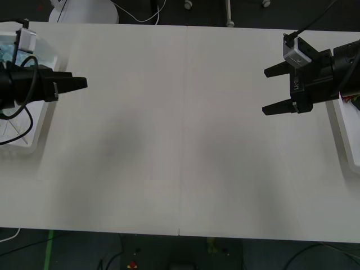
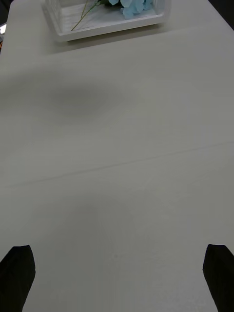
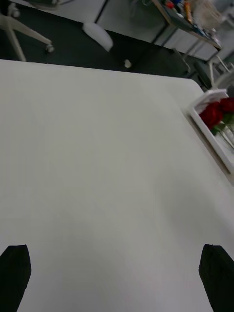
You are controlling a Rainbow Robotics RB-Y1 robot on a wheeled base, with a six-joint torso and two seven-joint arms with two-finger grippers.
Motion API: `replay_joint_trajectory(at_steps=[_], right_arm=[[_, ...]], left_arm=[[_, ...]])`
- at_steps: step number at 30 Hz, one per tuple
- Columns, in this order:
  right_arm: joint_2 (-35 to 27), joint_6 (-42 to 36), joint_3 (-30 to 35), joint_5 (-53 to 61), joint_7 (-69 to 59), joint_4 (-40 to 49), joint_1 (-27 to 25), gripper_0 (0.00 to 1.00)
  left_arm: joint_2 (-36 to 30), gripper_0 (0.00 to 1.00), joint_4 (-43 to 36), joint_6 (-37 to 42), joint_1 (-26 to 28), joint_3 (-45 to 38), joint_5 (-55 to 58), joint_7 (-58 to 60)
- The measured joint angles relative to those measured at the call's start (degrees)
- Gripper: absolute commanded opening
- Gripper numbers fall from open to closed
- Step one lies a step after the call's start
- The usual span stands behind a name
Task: Put the red flowers into the right box and the blue flowers into the left box
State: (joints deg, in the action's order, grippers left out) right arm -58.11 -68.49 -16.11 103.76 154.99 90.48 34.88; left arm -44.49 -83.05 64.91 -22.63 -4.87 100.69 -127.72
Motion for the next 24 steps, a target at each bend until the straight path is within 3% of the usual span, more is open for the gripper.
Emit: replay_joint_trajectory(at_steps=[5,10,18,24], right_arm=[[0.0,0.0,0.0,0.0,0.0,0.0,0.0,1.0],[0.0,0.0,0.0,0.0,0.0,0.0,0.0,1.0],[0.0,0.0,0.0,0.0,0.0,0.0,0.0,1.0],[0.0,0.0,0.0,0.0,0.0,0.0,0.0,1.0]], left_arm=[[-0.1,1.0,-9.4,-7.8,0.0,11.8,2.5,0.0],[-0.1,1.0,-12.6,-9.1,0.0,18.6,3.2,0.0],[-1.2,1.0,-13.4,-9.8,-0.1,21.3,3.4,-1.4],[-1.4,1.0,-13.4,-12.9,-0.1,21.3,3.4,-10.8]])
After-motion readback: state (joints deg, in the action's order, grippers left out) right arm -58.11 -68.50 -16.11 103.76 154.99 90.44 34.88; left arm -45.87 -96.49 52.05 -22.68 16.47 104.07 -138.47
